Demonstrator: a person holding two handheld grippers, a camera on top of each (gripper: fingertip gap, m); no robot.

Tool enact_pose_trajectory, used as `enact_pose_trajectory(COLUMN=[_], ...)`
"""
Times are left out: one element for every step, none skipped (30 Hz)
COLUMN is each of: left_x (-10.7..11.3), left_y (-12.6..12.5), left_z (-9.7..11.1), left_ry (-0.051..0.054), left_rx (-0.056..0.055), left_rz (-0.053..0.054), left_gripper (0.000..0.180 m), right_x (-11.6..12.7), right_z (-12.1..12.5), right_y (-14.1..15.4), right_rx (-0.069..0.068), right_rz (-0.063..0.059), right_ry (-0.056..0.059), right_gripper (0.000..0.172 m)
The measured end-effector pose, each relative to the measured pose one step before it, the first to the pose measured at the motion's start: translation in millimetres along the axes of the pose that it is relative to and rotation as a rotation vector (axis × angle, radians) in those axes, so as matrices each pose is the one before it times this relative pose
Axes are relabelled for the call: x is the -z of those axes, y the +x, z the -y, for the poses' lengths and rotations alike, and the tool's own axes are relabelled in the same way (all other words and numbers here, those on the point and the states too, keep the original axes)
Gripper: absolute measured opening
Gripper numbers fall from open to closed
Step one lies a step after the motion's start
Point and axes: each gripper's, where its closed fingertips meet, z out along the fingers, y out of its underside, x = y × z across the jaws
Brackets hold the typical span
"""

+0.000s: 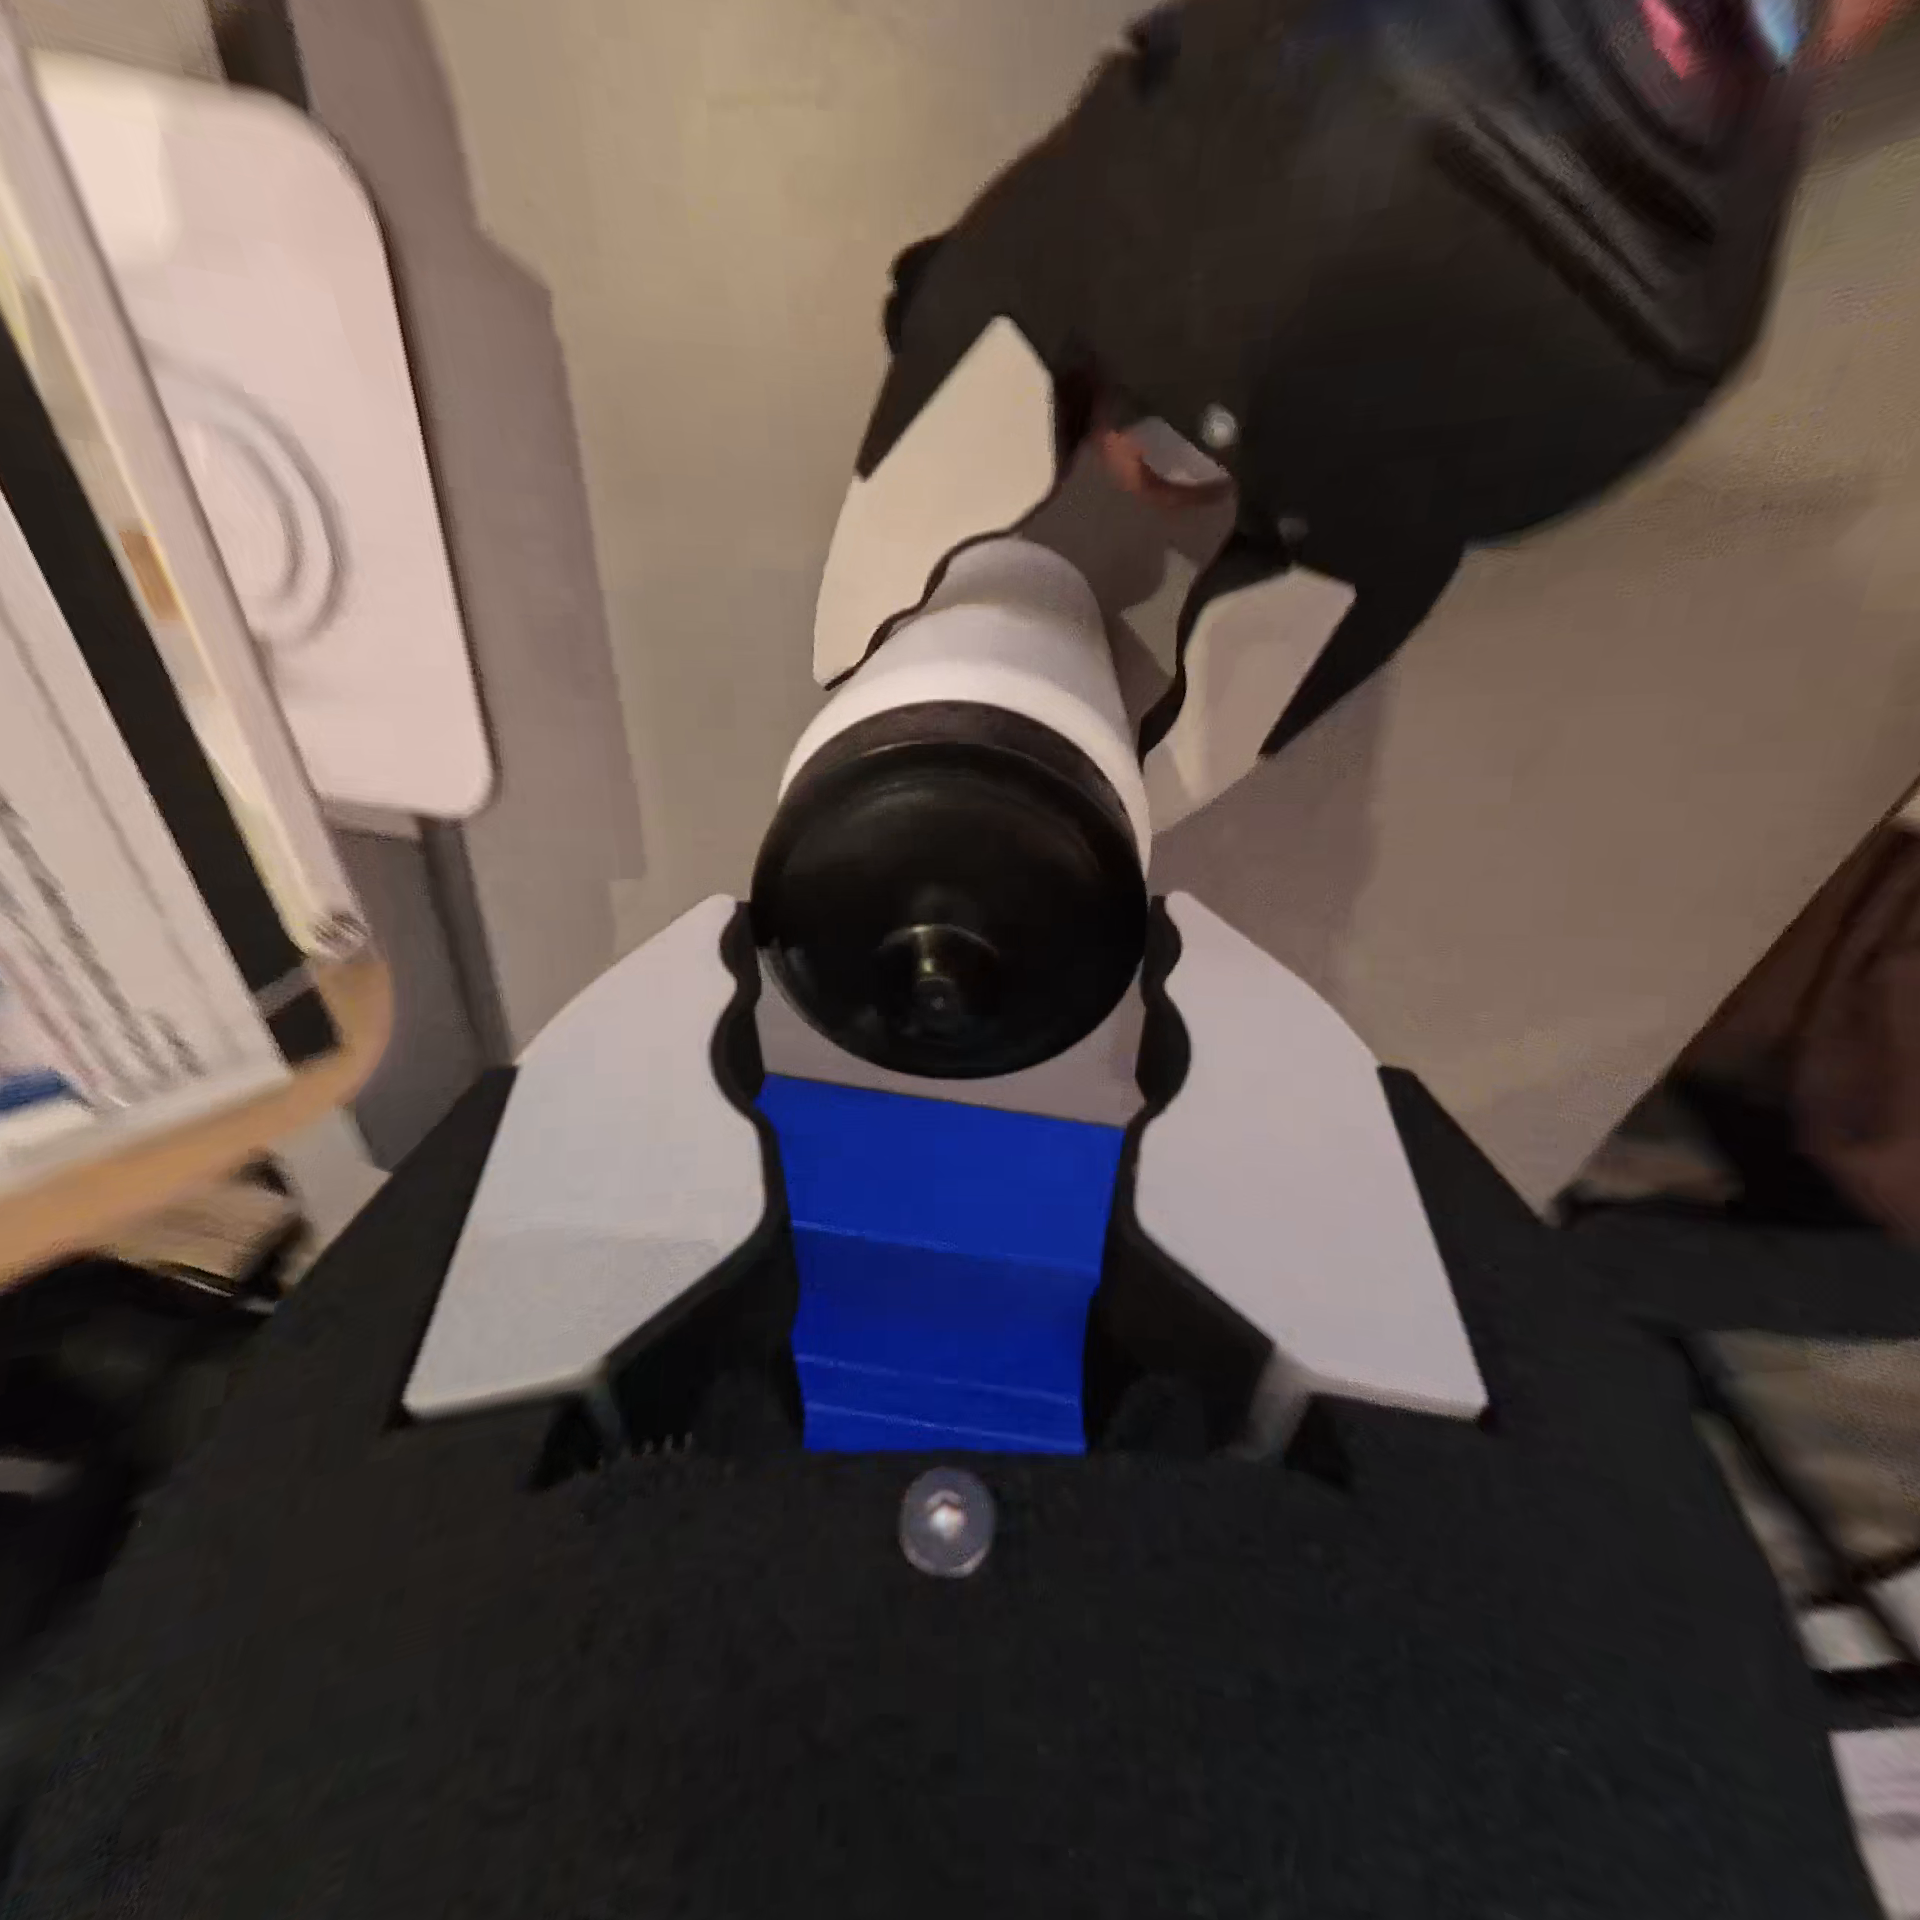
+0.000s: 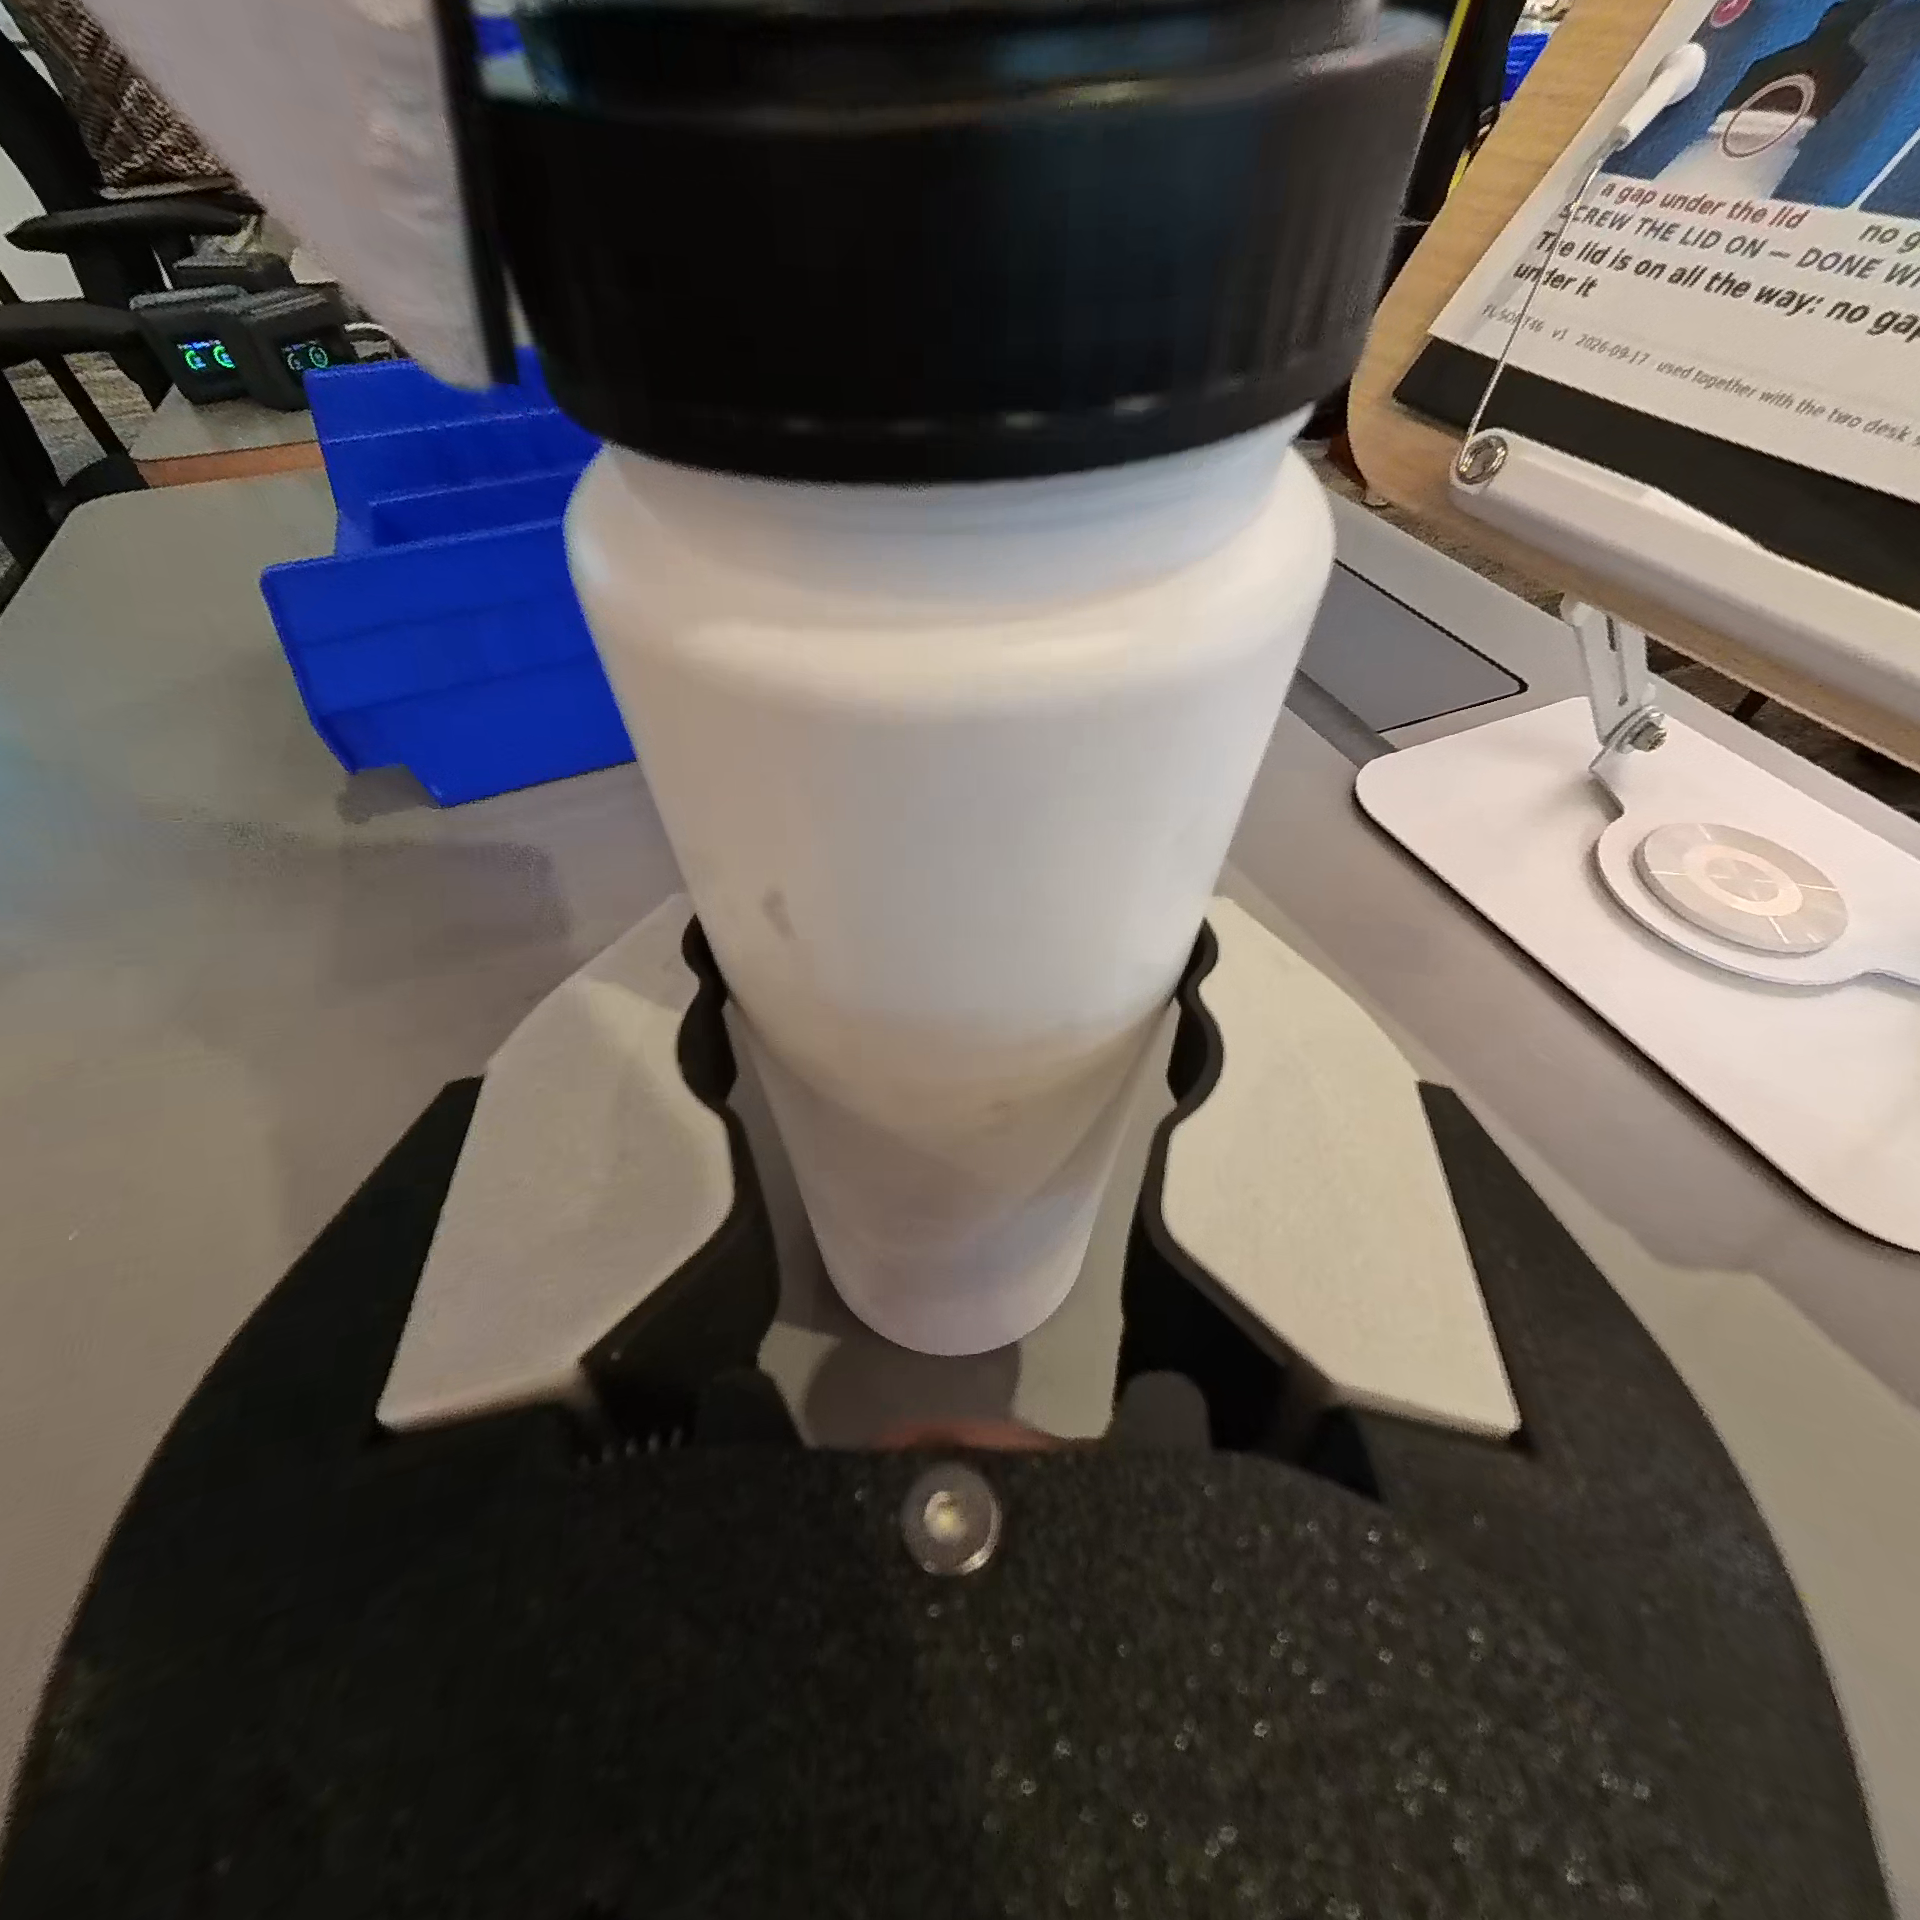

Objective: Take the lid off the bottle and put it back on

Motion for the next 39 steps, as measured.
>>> enact_pose_trajectory(left_x=[-0.38,-1.08,-1.70,-1.96,-1.22,0.04,0.12,0.45,1.75,4.39,7.07,8.61,8.42,7.46,6.09,4.01,1.61,-0.31,-1.67,-2.03,-2.25,-2.73,-3.33,-3.63,-3.84,-3.77,-3.27,-1.49,-0.22,-0.93,-1.60,-1.99,-1.95,-1.69,-1.74,-2.11,-1.78,-1.19,-0.37], left_y=[-0.80,-1.08,-0.39,-0.23,-1.06,-0.83,-0.75,-0.86,-0.68,-0.32,0.35,0.70,1.23,2.32,2.01,0.85,-0.24,-0.42,-1.12,-1.22,-1.19,-2.77,-8.34,-9.03,-6.93,-3.55,2.16,4.04,2.09,0.81,0.72,2.80,4.36,3.25,1.73,1.58,1.20,-0.25,-2.18], left_z=[-0.67,-1.42,-1.86,-1.49,-0.20,0.44,0.26,0.68,1.50,2.37,3.39,3.36,2.53,0.57,-0.73,-0.99,0.32,1.76,2.20,1.51,1.31,0.15,-0.30,-0.19,-0.14,-0.35,-0.81,0.94,2.63,1.22,0.71,-0.26,-0.61,-0.21,-0.26,-0.71,-0.31,0.21,0.49], left_ry=[0.0034,0.0012,-0.0033,0.0009,0.0089,0.0088,-0.0018,-0.0074,-0.0027,0.0136,0.0319,0.0354,0.0258,0.0100,0.0006,0.0016,0.0119,0.0200,0.0191,0.0163,0.0197,0.0127,0.0061,0.0027,-0.0019,-0.0053,-0.0082,0.0035,0.0125,0.0001,-0.0027,-0.0057,-0.0067,-0.0022,-0.0023,-0.0070,-0.0044,0.0003,0.0018], left_rx=[-0.1208,-0.1175,-0.1028,-0.0925,-0.0829,-0.0573,-0.0188,0.0097,0.0219,0.0186,0.0213,0.0470,0.0809,0.0992,0.1049,0.1080,0.1213,0.1327,0.1434,0.1460,0.1398,0.1101,0.0745,0.0357,0.0125,0.0107,0.0137,0.0194,0.0150,0.0011,0.0024,0.0105,0.0132,0.0056,-0.0035,-0.0031,-0.0007,-0.0051,-0.0108], left_rz=[0.0240,0.0287,0.0207,0.0154,0.0187,0.0114,0.0051,0.0030,0.0075,0.0107,0.0045,-0.0076,-0.0232,-0.0378,-0.0382,-0.0298,-0.0196,-0.0194,-0.0149,-0.0150,-0.0168,-0.0031,0.0444,0.0601,0.0537,0.0354,-0.0040,-0.0202,-0.0064,0.0071,0.0086,-0.0090,-0.0212,-0.0126,-0.0012,-0.0024,-0.0034,0.0051,0.0178], left_gripper=[0.070,0.071,0.071,0.071,0.072,0.071,0.072,0.071,0.071,0.070,0.066,0.064,0.072,0.081,0.088,0.093,0.094,0.095,0.096,0.096,0.094,0.091,0.089,0.089,0.088,0.088,0.088,0.084,0.082,0.086,0.086,0.085,0.086,0.086,0.086,0.086,0.085,0.083,0.079], right_x=[0.13,-0.20,-0.46,-0.34,-0.34,0.08,0.26,0.29,0.43,0.45,0.25,0.22,-0.09,-0.23,-0.22,-0.35,-0.30,-0.16,-0.03,0.10,0.13,0.07,-0.06,-0.08,-0.06,0.03,0.16,0.30,0.47,0.10,-0.25,-0.37,-0.38,-0.36,0.01,0.14,0.19,0.15,0.14], right_z=[0.08,0.08,0.05,0.28,-0.04,0.03,-0.07,0.00,-0.09,-0.14,-0.05,-0.04,0.01,0.06,0.05,0.05,0.12,-0.05,0.01,-0.03,-0.10,0.03,-0.01,0.02,-0.02,-0.09,0.01,-0.20,-0.10,0.02,0.07,0.14,0.05,0.05,0.02,-0.06,-0.09,-0.02,0.01], right_y=[-0.04,-0.21,-0.24,-1.30,-1.29,0.24,0.38,0.75,0.78,0.48,0.49,0.30,-0.16,-0.18,-0.11,-0.17,-0.17,-0.04,0.05,0.06,0.22,-0.02,-0.05,-0.08,-0.13,-0.11,0.03,0.23,1.18,-0.04,-0.20,-0.43,-0.51,-0.17,-0.02,-0.03,0.17,0.03,0.09], right_rx=[0.0003,0.0007,-0.0012,0.0024,0.0003,-0.0012,-0.0006,-0.0014,-0.0018,-0.0014,-0.0025,-0.0011,0.0003,0.0007,0.0011,0.0007,0.0008,0.0006,0.0004,0.0002,-0.0002,-0.0003,0.0001,0.0001,0.0001,-0.0001,0.0001,-0.0002,-0.0058,0.0017,-0.0010,0.0019,0.0007,0.0013,-0.0002,0.0001,-0.0002,-0.0002,-0.0001], right_rz=[0.0008,0.0004,0.0005,0.0045,0.0045,-0.0014,0.0003,-0.0009,-0.0010,0.0004,0.0000,-0.0015,-0.0002,-0.0012,-0.0015,-0.0007,-0.0007,-0.0007,-0.0001,-0.0003,-0.0003,-0.0001,0.0000,0.0002,-0.0005,-0.0002,-0.0002,-0.0005,-0.0024,0.0027,0.0001,-0.0008,-0.0002,-0.0014,-0.0005,0.0001,0.0006,0.0001,-0.0003], right_ry=[0.0011,0.0011,0.0002,0.0008,-0.0013,-0.0005,0.0000,0.0017,0.0022,0.0018,0.0011,0.0002,-0.0001,-0.0009,-0.0010,-0.0004,-0.0007,-0.0009,-0.0010,-0.0009,-0.0006,-0.0005,-0.0002,0.0000,-0.0004,-0.0007,-0.0014,-0.0010,0.0003,0.0014,0.0009,0.0003,-0.0005,-0.0005,-0.0008,-0.0001,-0.0003,-0.0007,-0.0005], right_gripper=[0.083,0.083,0.083,0.083,0.083,0.083,0.083,0.083,0.083,0.083,0.083,0.083,0.083,0.083,0.083,0.083,0.083,0.083,0.083,0.083,0.083,0.083,0.083,0.083,0.083,0.083,0.083,0.083,0.083,0.083,0.083,0.083,0.083,0.083,0.083,0.083,0.083,0.083,0.083])
